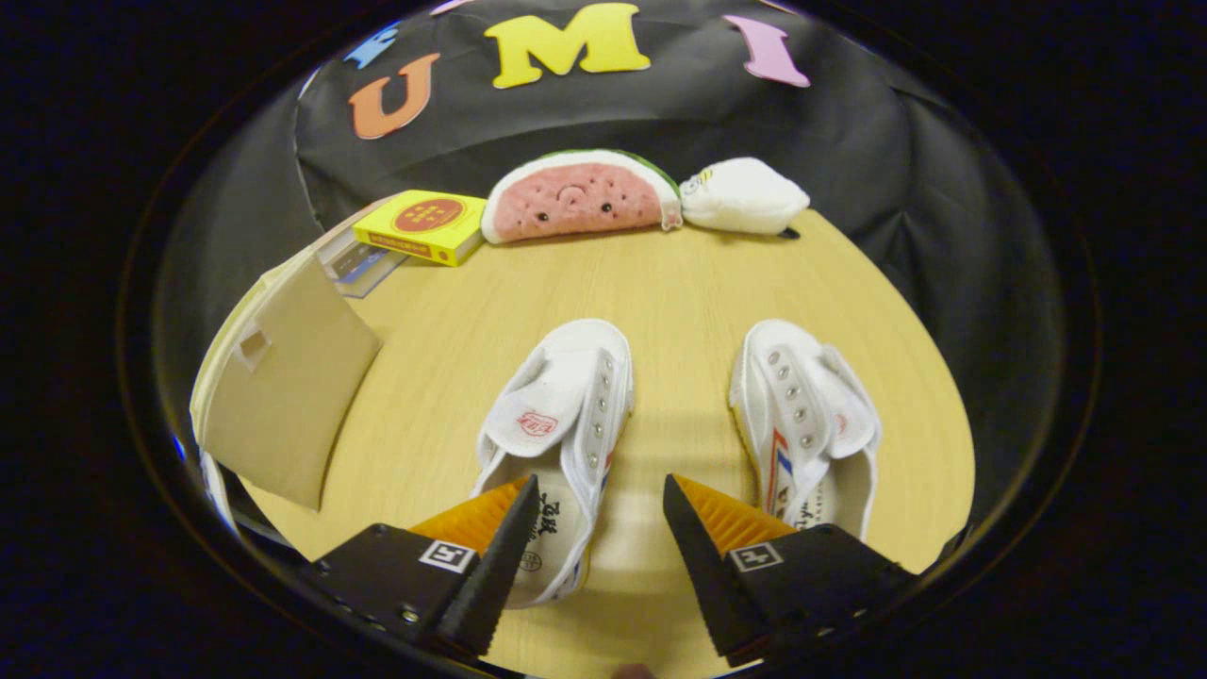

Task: Open the storage box then place both shoes into the box .Put the left shoe in first, then the right shoe, with the right side of both shoes facing outward in a uniform manner.

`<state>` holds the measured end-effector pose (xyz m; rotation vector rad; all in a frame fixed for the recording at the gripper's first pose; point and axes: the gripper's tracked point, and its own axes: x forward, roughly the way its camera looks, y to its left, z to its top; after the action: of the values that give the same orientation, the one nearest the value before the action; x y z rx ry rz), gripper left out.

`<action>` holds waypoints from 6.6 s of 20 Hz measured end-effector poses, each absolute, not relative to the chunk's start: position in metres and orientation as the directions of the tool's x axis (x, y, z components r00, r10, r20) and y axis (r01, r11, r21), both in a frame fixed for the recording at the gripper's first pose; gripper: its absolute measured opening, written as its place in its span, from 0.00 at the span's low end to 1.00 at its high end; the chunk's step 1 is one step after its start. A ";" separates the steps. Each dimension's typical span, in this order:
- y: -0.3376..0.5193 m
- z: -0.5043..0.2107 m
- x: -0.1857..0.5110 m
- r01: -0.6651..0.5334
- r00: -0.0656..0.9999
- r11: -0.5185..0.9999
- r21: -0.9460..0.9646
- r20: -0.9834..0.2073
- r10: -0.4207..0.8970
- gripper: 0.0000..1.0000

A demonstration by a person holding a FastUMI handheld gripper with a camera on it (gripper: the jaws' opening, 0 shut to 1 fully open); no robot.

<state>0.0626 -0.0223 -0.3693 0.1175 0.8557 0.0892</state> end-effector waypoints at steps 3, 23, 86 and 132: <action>-0.024 -0.374 0.076 0.017 0.650 0.984 0.176 -0.750 0.123 0.65; 0.032 -0.308 0.043 0.266 0.521 0.886 0.381 -0.830 0.200 0.00; 0.200 -0.121 -0.009 -0.163 0.908 0.975 0.148 -0.365 0.207 0.96; -0.180 -0.365 0.076 0.280 0.545 0.923 0.264 -0.836 0.073 0.00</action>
<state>0.0756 -0.1804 -0.3652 0.3922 0.9941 -0.1264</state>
